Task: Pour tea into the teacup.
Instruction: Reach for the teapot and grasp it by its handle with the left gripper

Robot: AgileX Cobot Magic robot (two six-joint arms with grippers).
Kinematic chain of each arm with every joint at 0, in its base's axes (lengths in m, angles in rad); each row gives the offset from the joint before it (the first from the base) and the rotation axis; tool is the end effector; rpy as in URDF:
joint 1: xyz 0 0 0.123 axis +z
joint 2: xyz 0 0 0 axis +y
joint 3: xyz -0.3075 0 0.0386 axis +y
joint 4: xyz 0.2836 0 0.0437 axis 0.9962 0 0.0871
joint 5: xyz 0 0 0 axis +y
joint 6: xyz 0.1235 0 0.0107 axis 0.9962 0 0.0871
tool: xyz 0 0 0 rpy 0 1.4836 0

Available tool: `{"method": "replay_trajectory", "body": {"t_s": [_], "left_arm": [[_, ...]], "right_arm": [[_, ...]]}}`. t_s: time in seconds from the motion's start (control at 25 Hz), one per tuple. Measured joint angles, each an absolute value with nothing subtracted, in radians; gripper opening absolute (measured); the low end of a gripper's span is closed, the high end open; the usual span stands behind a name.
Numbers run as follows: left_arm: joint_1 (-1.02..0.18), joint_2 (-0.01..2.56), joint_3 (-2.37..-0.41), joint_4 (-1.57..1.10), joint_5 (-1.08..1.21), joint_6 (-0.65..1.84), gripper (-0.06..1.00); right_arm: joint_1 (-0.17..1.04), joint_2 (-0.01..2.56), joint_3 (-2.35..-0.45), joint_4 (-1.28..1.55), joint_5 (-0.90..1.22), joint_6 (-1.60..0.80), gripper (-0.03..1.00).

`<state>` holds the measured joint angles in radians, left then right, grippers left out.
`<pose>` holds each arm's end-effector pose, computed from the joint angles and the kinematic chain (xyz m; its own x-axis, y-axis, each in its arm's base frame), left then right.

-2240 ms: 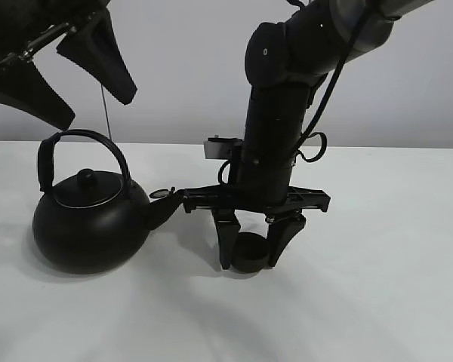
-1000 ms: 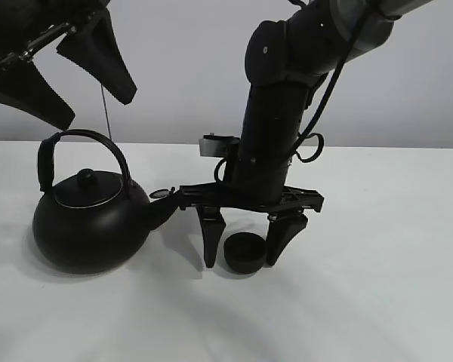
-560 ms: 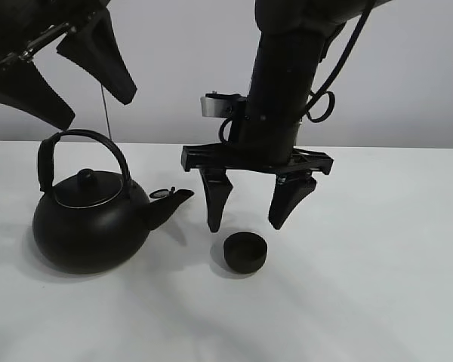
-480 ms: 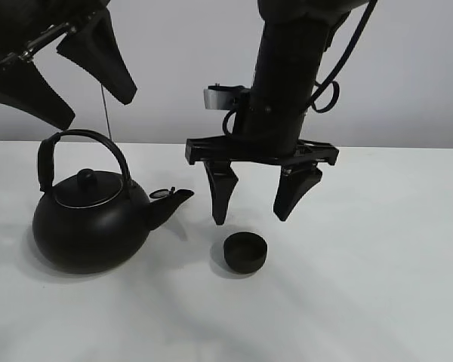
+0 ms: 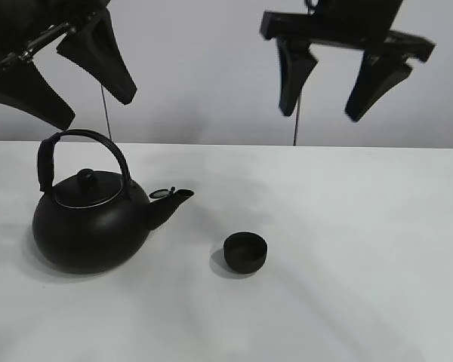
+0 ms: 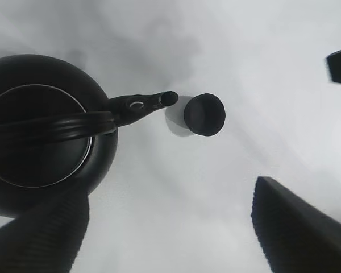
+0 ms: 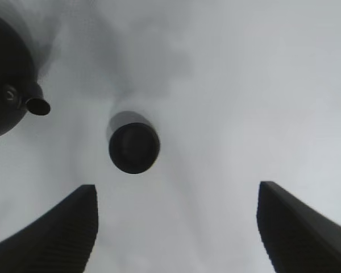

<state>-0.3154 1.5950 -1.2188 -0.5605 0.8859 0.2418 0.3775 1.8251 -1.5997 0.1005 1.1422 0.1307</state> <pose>0.3433 -0.1657 0.2656 -0.8990 0.1632 -0.4063 0.3440 0.8375 -0.4246 0.4015 0.1714 0.2719 -0.9442 -0.1904 -0.2689 -0.2328 0.9630 0.1356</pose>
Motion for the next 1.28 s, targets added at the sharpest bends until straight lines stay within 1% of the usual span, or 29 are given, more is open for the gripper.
{"method": "replay_trajectory", "body": {"t_s": [0.4, 0.6, 0.88, 1.04, 1.28], "left_arm": [[-0.315, 1.595, -1.219, -0.561, 0.886, 0.242, 0.57], [-0.315, 1.595, -1.219, -0.561, 0.886, 0.242, 0.57], [-0.315, 1.595, -1.219, -0.561, 0.886, 0.242, 0.57], [-0.315, 1.595, -1.219, -0.561, 0.886, 0.242, 0.57], [-0.315, 1.595, -1.219, -0.561, 0.886, 0.242, 0.57]], "right_arm": [[0.248, 1.491, -1.6, -0.118, 1.24, 0.135, 0.54], [0.17, 1.346, -1.6, -0.166, 1.251, 0.12, 0.54], [0.154, 1.143, -1.57, -0.208, 1.258, 0.079, 0.54], [0.154, 0.982, -1.424, -0.217, 1.261, 0.078, 0.54], [0.154, 0.666, -1.098, -0.217, 1.18, 0.095, 0.54]]}}
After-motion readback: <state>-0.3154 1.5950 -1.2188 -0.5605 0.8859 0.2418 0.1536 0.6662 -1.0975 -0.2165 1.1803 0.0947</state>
